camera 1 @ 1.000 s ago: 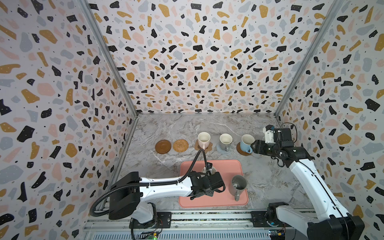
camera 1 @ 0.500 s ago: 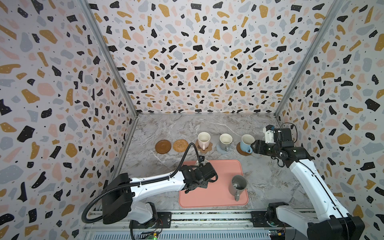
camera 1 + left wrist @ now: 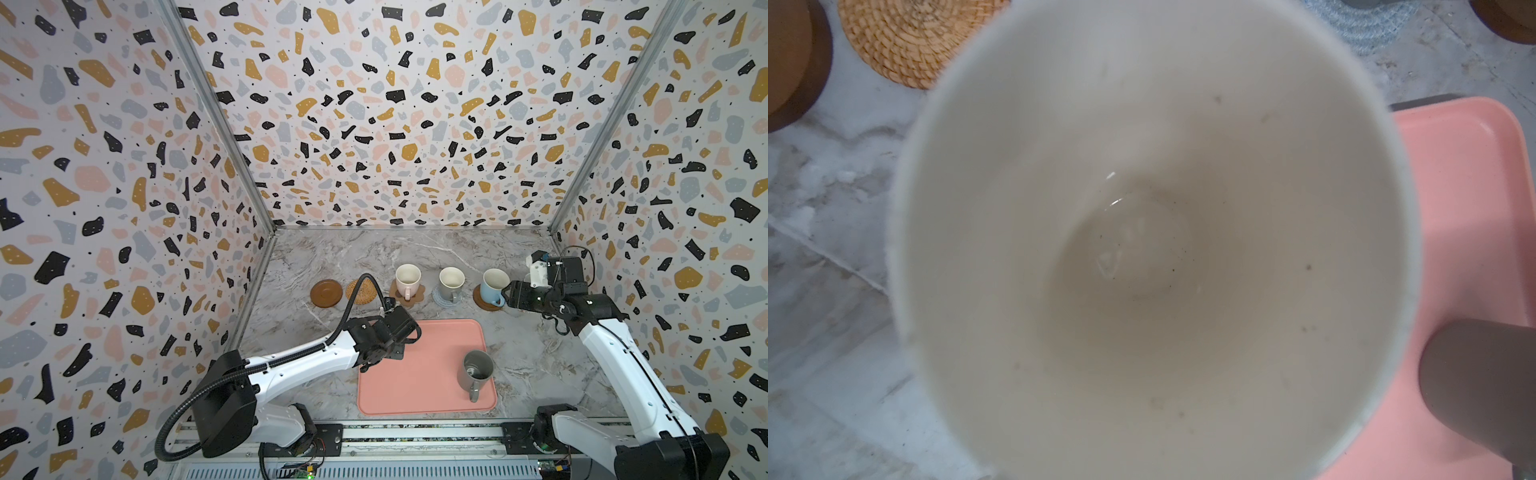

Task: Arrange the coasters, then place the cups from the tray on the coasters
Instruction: 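Carry the pale green mug toward the wicker and wooden coasters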

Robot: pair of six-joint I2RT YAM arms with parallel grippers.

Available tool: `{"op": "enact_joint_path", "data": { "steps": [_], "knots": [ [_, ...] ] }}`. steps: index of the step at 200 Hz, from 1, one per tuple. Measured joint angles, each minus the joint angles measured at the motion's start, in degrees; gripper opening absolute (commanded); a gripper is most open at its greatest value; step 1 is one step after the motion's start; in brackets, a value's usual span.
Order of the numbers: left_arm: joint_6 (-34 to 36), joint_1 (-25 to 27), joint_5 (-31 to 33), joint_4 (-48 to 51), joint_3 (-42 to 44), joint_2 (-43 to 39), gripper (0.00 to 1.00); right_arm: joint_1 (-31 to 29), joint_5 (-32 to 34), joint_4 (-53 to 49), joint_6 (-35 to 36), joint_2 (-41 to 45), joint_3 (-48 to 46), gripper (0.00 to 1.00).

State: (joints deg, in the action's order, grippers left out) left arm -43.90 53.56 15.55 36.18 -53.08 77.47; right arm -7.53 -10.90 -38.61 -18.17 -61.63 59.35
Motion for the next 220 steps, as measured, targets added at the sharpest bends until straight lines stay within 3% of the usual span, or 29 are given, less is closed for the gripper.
{"op": "enact_joint_path", "data": {
  "steps": [111, 220],
  "knots": [
    [7.58, -10.67, -3.13, 0.24, -1.2, 0.48, 0.15, -0.11, 0.02, -0.44, -0.24, 0.52, -0.04, 0.68],
    [15.8, -21.86, -4.96, -0.81, -9.25, 8.52, 0.15, -0.11, 0.42, -0.76, -0.61, 0.52, -0.04, 0.68]
  ]
}}
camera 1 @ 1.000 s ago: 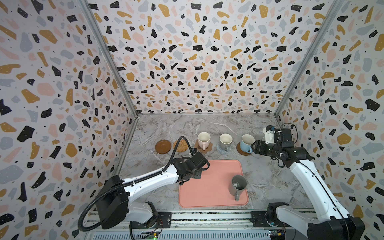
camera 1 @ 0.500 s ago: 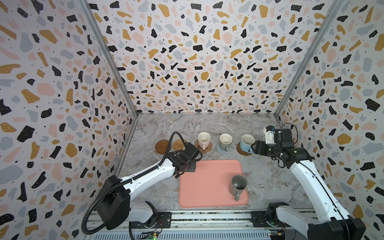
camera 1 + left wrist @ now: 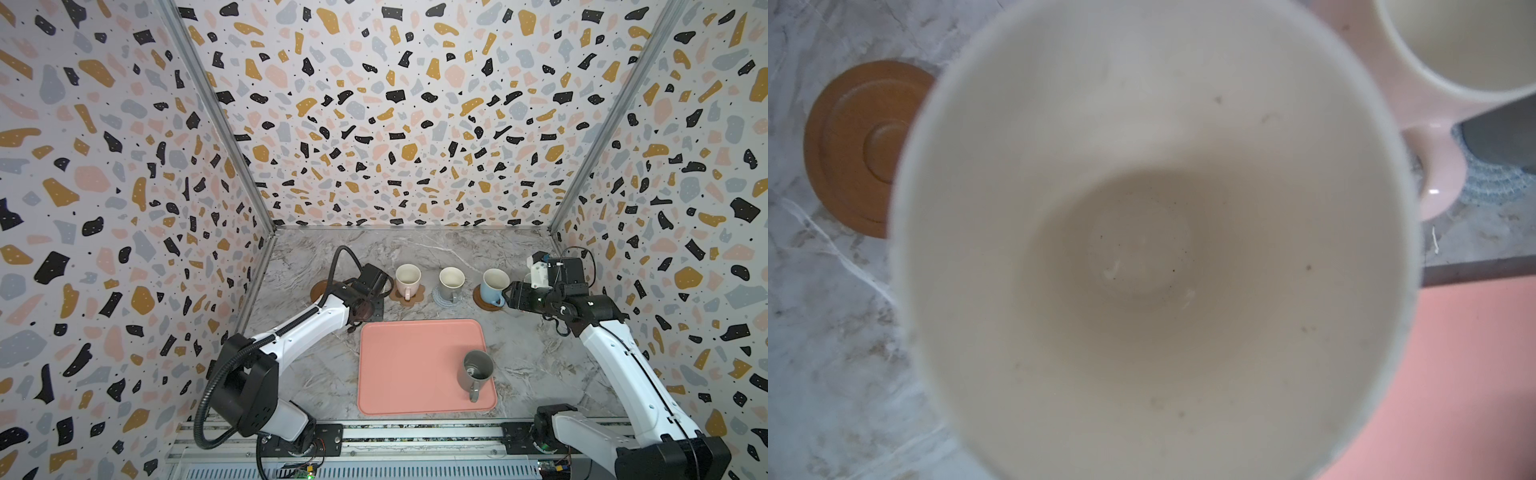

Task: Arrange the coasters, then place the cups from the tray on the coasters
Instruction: 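Carry the pale green mug toward the wicker and wooden coasters, then lower the pale green mug onto the wicker coaster with the left gripper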

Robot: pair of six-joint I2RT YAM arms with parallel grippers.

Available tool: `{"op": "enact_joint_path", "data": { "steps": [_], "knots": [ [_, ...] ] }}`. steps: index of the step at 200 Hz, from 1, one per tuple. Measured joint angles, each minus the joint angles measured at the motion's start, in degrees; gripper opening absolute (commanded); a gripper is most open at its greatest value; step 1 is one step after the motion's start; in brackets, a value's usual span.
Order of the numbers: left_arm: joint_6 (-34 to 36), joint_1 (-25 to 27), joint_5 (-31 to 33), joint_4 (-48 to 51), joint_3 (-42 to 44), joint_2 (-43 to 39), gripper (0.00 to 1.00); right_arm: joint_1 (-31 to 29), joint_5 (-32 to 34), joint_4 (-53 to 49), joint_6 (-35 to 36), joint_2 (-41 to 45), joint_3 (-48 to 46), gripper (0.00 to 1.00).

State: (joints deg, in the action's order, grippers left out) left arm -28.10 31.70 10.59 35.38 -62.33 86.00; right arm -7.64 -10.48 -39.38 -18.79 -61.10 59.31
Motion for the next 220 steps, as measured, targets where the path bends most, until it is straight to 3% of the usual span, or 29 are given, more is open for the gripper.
{"op": "enact_joint_path", "data": {
  "steps": [85, 220],
  "knots": [
    [2.19, -6.6, -3.15, -3.93, -2.21, 6.05, 0.15, 0.0, 0.74, -0.04, -0.28, 0.0, 0.0, 0.69],
    [5.27, -12.15, -4.61, -7.02, -5.22, 11.43, 0.15, 0.0, 1.53, -0.68, -0.46, 0.87, 0.0, 0.69]
  ]
}}
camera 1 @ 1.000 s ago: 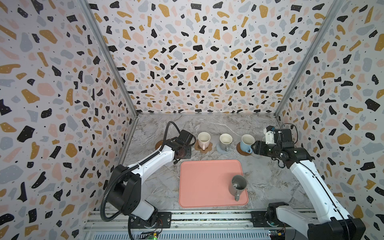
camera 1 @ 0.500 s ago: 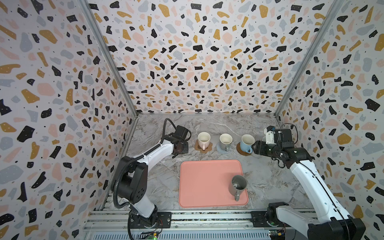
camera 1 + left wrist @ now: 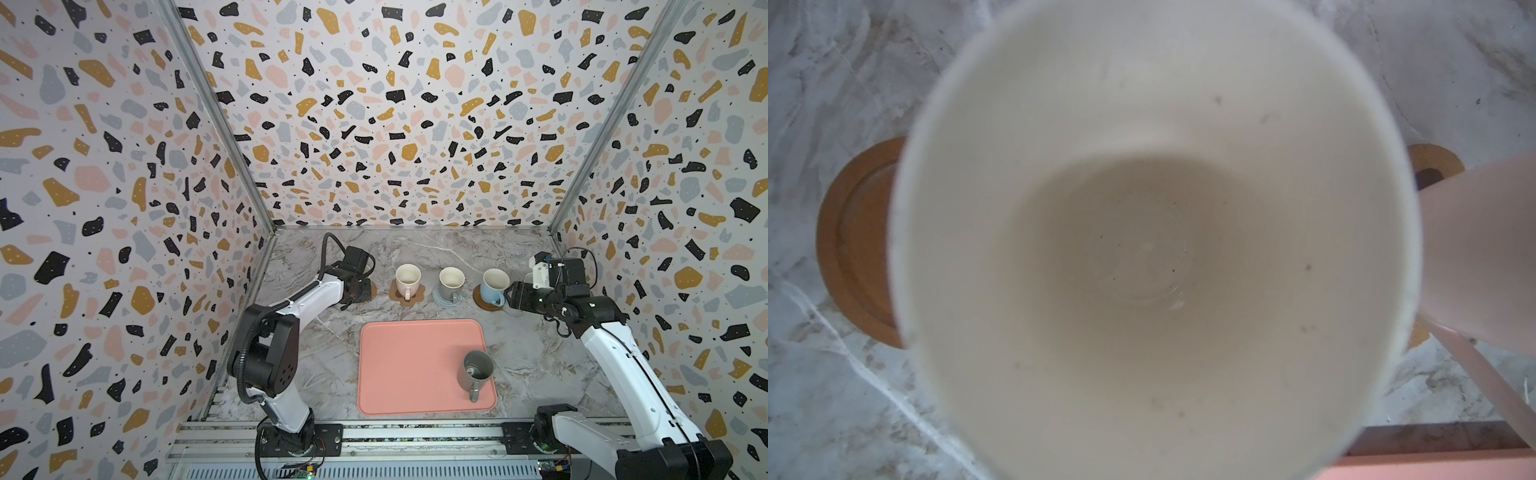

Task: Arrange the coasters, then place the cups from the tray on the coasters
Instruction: 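Lower the pale green mug onto the wicker coaster with the left gripper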

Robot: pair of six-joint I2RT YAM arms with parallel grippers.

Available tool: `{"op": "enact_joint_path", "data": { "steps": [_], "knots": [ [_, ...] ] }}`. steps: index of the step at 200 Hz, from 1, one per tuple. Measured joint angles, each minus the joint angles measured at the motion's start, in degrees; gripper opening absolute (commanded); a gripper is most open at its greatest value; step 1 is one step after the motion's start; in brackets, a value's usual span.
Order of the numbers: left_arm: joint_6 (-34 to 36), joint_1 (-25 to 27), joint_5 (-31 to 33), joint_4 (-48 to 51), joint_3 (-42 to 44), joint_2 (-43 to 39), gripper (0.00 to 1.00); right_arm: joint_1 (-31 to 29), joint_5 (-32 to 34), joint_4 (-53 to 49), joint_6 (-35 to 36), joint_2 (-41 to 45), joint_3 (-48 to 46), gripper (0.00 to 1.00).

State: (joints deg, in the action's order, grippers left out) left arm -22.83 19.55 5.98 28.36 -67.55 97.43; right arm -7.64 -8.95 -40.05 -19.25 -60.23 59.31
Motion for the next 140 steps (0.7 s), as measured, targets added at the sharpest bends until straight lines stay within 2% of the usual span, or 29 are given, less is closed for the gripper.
{"op": "enact_joint_path", "data": {
  "steps": [140],
  "knots": [
    [1.9, -0.66, -1.03, -0.63, 0.0, 1.4, 0.15, 0.0, 0.63, -0.55, -0.24, 0.31, 0.0, 0.69]
  ]
}}
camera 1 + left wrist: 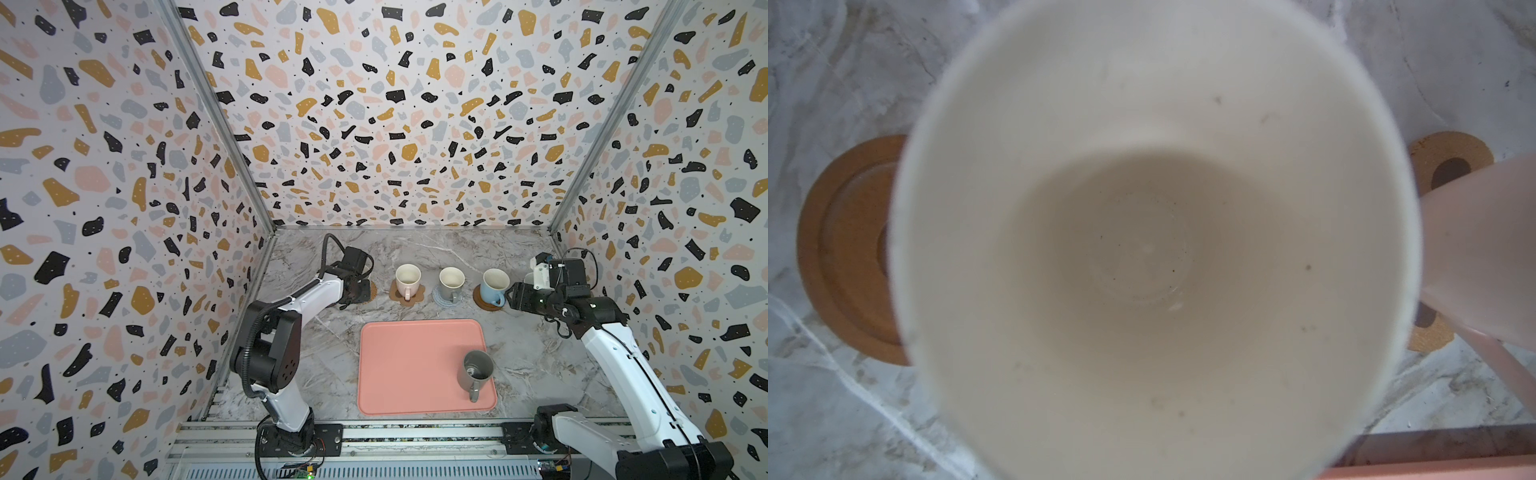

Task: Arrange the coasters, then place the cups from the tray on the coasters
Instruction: 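Lower the pale green mug onto the wicker coaster with the left gripper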

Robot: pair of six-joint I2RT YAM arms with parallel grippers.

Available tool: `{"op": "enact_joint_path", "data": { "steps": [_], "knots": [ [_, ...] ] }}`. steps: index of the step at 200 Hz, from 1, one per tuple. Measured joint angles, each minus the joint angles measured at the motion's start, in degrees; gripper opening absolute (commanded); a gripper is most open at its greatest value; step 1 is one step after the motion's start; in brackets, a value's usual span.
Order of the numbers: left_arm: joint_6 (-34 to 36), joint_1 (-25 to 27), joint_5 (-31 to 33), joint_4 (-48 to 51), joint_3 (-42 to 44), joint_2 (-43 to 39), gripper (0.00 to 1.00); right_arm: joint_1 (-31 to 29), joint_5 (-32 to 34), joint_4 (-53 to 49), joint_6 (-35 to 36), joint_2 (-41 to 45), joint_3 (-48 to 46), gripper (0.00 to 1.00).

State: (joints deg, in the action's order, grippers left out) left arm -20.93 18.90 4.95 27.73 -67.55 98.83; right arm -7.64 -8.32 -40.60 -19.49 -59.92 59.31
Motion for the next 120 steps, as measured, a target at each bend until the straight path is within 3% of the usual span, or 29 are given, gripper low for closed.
{"op": "enact_joint_path", "data": {
  "steps": [120],
  "knots": [
    [0.22, -0.11, -0.04, -2.36, 0.02, 0.85, 0.16, 0.0, -0.02, -0.37, 0.0, 0.07, 0.0, 0.69]
  ]
}}
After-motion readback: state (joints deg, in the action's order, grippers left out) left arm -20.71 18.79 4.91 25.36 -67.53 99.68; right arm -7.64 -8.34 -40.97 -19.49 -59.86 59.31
